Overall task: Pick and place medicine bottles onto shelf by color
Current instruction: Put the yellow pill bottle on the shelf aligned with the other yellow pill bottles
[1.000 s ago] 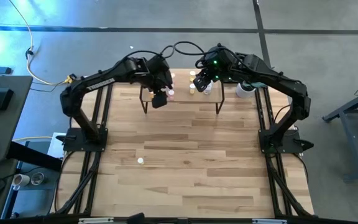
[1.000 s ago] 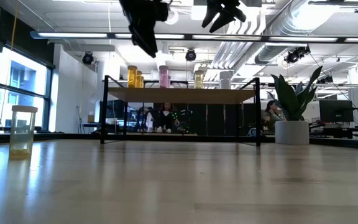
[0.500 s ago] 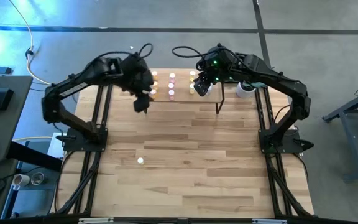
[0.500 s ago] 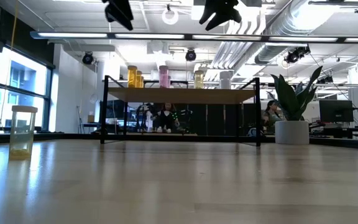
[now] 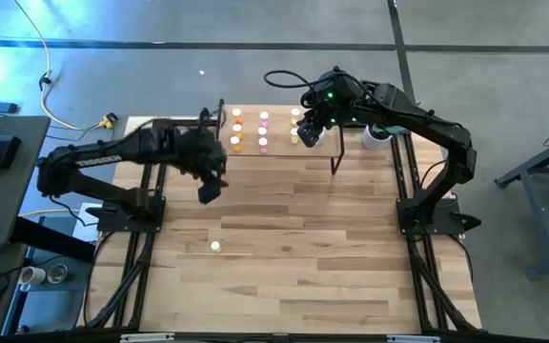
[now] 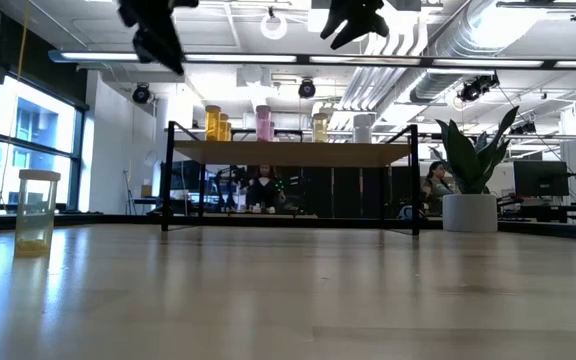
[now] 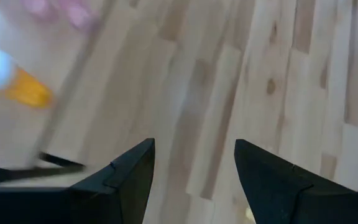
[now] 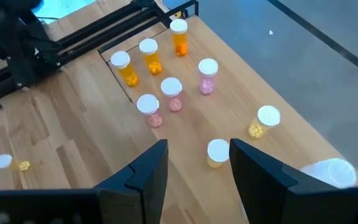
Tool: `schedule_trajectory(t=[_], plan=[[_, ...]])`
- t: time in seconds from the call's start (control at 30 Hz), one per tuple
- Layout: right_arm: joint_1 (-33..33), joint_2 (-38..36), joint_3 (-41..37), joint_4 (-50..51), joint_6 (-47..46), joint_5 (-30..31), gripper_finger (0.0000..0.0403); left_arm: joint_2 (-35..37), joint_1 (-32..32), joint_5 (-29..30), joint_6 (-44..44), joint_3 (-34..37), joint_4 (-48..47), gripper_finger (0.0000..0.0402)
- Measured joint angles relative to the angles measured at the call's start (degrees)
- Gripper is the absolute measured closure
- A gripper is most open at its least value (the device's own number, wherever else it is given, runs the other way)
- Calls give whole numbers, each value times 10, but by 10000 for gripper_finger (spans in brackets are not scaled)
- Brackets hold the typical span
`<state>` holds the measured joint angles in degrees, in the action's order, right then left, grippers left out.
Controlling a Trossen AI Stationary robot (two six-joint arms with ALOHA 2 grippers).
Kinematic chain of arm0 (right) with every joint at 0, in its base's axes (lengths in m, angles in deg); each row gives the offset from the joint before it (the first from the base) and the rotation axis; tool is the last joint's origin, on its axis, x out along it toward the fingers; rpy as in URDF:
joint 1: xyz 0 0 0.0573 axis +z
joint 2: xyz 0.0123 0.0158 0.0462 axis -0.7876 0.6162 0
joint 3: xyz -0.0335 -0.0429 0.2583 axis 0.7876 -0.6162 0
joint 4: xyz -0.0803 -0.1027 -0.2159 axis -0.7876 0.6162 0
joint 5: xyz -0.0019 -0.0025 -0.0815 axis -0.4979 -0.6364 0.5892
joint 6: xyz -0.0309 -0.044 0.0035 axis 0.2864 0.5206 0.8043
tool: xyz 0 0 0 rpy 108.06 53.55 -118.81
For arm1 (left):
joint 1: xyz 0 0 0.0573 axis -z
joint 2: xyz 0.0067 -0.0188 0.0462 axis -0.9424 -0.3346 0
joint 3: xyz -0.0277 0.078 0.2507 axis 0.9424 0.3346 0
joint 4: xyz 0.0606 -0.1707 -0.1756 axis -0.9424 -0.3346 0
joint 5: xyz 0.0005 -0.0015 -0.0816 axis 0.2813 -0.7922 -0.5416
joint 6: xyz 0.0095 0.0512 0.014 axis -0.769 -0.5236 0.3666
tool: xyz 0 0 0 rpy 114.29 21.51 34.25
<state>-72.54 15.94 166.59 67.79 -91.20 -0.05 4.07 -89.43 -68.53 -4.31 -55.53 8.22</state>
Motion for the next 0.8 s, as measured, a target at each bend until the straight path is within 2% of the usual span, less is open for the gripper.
schedule_trajectory(t=[0.3,0.5,0.8], plan=[[0,0,0,0,-27,0,240,78,86,12,59,173,121,192],[0,0,0,0,-38,0,240,141,156,41,106,254,171,192],[6,0,0,-1,-68,0,240,226,291,90,184,350,197,192]])
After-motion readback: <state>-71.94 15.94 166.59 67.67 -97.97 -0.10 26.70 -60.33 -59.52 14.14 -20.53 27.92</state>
